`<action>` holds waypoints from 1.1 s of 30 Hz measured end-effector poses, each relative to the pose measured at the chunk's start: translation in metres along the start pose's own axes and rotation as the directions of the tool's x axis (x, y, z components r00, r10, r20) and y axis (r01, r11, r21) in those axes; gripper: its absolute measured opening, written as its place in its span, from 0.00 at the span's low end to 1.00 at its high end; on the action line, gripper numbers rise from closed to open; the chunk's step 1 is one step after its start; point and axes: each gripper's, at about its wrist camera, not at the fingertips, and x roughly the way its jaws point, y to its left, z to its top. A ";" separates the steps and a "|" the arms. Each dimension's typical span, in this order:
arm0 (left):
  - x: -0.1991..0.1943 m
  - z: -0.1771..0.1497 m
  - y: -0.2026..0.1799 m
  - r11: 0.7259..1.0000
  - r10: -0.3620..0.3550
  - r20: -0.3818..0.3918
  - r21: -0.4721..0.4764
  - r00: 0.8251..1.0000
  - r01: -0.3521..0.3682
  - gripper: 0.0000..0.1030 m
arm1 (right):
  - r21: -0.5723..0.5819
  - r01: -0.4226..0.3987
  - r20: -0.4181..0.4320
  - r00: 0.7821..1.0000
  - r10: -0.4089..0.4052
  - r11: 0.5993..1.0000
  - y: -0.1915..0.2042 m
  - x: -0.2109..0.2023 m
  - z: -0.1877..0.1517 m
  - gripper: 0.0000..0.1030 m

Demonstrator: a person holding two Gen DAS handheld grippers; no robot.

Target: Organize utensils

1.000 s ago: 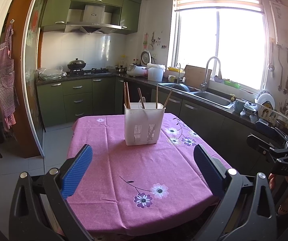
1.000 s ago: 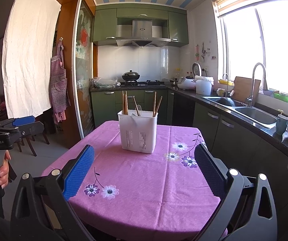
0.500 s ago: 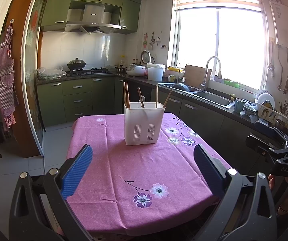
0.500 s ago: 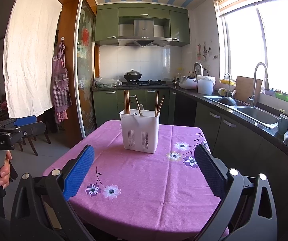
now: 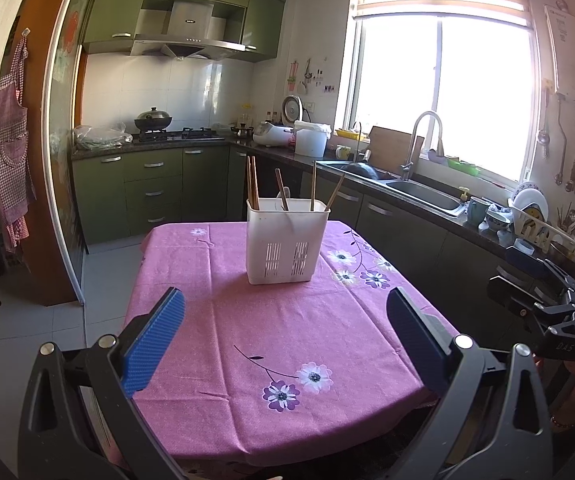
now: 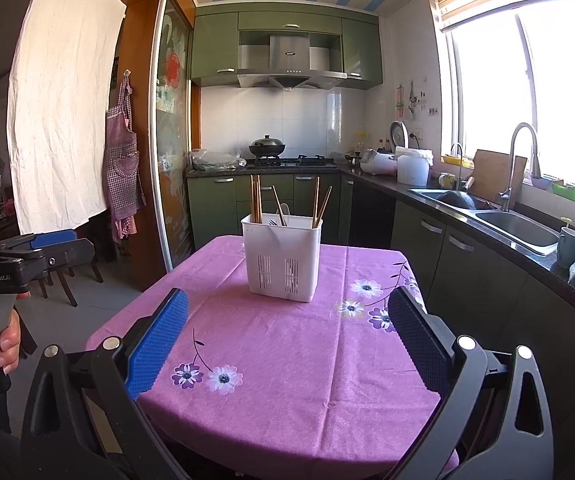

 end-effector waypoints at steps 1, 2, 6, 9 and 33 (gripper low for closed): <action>0.000 0.000 0.000 1.000 0.003 0.002 -0.001 1.000 -0.003 0.93 | 0.000 -0.001 -0.001 1.000 0.001 1.000 0.000 0.001 0.000 0.96; 0.000 -0.001 0.000 1.000 0.006 0.003 -0.003 1.000 -0.006 0.93 | 0.000 -0.001 -0.003 1.000 0.001 1.000 0.000 0.001 0.000 0.96; 0.001 -0.001 0.000 1.000 0.014 0.000 -0.004 1.000 -0.014 0.93 | -0.002 -0.002 -0.011 1.000 0.002 1.000 0.001 0.004 -0.001 0.96; 0.002 -0.001 0.001 1.000 0.005 -0.008 -0.009 1.000 -0.005 0.93 | -0.004 -0.004 -0.015 1.000 0.004 1.000 0.002 0.006 -0.001 0.96; 0.005 -0.002 -0.004 1.000 0.025 -0.020 0.006 0.999 -0.025 0.93 | -0.011 -0.013 -0.037 0.999 0.013 1.000 0.006 0.016 -0.004 0.96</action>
